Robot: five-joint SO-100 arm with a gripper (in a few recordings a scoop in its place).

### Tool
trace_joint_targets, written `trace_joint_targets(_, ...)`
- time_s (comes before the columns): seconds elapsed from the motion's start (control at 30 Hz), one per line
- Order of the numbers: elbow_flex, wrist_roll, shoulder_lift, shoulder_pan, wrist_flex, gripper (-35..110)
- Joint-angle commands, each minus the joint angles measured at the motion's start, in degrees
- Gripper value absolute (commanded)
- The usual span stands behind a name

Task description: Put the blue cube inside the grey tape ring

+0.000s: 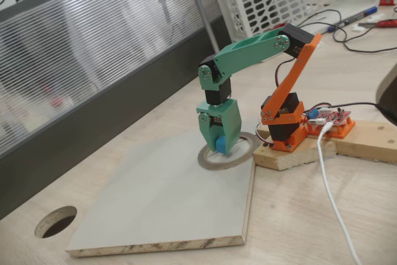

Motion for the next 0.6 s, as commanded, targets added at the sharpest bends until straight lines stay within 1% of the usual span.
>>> trace_joint_targets(0.0, 1.1, 0.5, 0.8, 1.1, -0.7, 7)
trace_joint_targets(0.57, 1.1, 1.1, 0.8, 1.1, -0.8, 8)
